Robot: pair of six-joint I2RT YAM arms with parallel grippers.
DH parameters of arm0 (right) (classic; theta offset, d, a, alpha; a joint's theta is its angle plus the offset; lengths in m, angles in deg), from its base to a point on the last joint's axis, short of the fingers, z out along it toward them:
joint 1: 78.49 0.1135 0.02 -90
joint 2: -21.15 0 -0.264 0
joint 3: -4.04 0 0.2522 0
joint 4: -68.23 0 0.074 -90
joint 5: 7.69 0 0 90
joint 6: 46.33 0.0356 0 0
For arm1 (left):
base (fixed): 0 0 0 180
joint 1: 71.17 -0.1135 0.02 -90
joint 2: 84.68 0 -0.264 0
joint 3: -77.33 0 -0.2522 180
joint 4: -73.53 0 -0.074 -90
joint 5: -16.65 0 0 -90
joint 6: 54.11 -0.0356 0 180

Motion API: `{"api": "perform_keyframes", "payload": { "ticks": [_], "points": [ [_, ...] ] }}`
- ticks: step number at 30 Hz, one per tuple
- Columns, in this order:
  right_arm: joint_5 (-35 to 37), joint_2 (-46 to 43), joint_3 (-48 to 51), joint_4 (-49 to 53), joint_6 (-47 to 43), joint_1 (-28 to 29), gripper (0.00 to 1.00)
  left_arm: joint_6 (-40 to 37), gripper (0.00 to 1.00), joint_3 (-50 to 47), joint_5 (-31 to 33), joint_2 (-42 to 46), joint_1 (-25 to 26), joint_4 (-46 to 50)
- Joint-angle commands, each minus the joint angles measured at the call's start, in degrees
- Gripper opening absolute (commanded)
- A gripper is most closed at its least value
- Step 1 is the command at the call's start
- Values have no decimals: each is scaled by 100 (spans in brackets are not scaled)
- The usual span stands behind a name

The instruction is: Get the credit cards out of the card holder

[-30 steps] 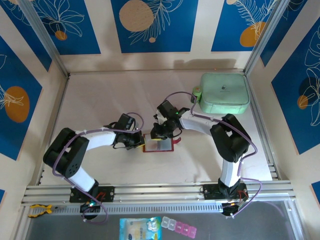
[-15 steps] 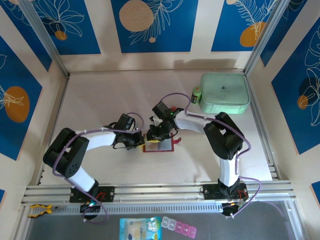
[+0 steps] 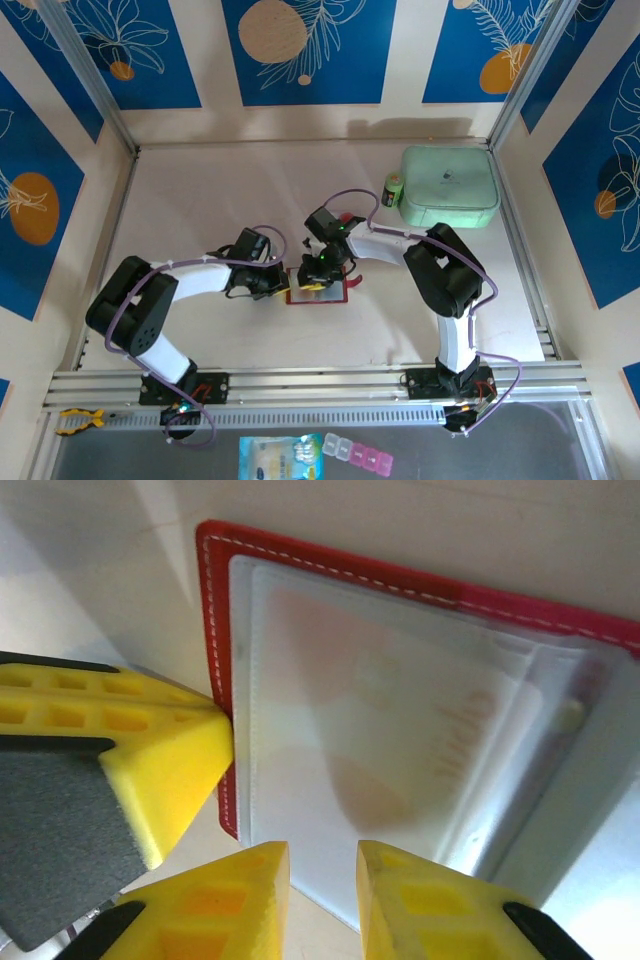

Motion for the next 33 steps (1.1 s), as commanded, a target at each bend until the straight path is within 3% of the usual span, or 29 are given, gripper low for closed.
{"api": "perform_keyframes", "payload": {
  "ticks": [1,13,22,33],
  "points": [
    [155,104,-103,348,-33,17,25,40,0,-148,-27,9,-27,247],
    [298,-78,143,514,-248,-219,25,42,0,-130,0,14,-32,295],
    [-64,-150,339,239,-362,-299,22,90,0,31,34,341,-29,444],
    [-505,-162,576,-51,-598,-448,16,368,10,324,-163,332,208,213]
  ]
}}
